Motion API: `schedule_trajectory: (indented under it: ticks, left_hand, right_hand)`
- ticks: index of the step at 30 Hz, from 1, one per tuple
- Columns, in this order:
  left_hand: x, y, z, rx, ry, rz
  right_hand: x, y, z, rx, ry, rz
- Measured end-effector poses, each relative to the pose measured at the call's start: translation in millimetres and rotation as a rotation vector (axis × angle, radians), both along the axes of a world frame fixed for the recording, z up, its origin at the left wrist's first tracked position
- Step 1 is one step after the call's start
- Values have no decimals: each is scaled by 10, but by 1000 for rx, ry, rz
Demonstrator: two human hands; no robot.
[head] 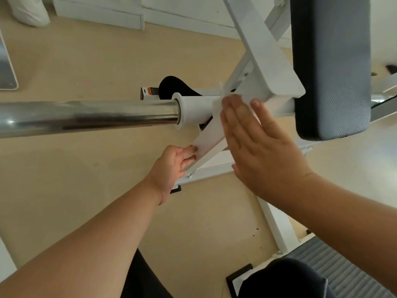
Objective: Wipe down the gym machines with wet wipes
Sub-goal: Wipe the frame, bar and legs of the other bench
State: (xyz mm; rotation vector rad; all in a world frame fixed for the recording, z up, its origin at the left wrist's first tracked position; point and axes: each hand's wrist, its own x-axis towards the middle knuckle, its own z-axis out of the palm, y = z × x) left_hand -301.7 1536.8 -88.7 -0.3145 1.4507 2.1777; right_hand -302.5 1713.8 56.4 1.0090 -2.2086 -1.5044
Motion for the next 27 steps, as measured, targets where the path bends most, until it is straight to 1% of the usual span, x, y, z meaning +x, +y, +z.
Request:
schedule_trajectory:
  ticks: [2, 4, 6, 10, 12, 16, 18, 19, 22, 25, 27]
  left_hand:
    - [-15, 18, 18, -36, -6, 16]
    - [-35, 8, 32, -102, -52, 45]
    - [-38, -12, -46, -202, -75, 52]
    - [-43, -70, -238, -366, -90, -67]
    - [-128, -160, -327, -488, -71, -157]
    - [-319, -389, -621, -1011, 24, -519]
    - [-289, -458, -847, -1197, 78, -707]
    - [-241, -458, -951, -1261, 107, -806]
    - [-104, -392, -1264, -1317, 120, -988]
    - [-37, -329, -1431, -1317, 117, -1071]
    - [-7, -336, -1412, -1354, 131, -1110]
  right_hand:
    - [15, -74, -107, 24, -72, -66]
    - [2, -164, -352, 58, -139, -107]
    - [-46, -218, -651, 116, -153, -101]
    - [-95, -263, -1254, 268, -202, -75]
    - [-106, -316, -1516, 328, -231, -70]
    - [-215, -436, -2039, 396, -267, -64]
    - [-278, -507, -2306, 427, -290, -88]
    - [-304, -546, -2424, 445, -306, -100]
    - [-370, -641, -2735, 480, -355, -129]
    - [-432, -651, -2954, 486, -375, -132]
    - [-430, -625, -3034, 471, -386, -86]
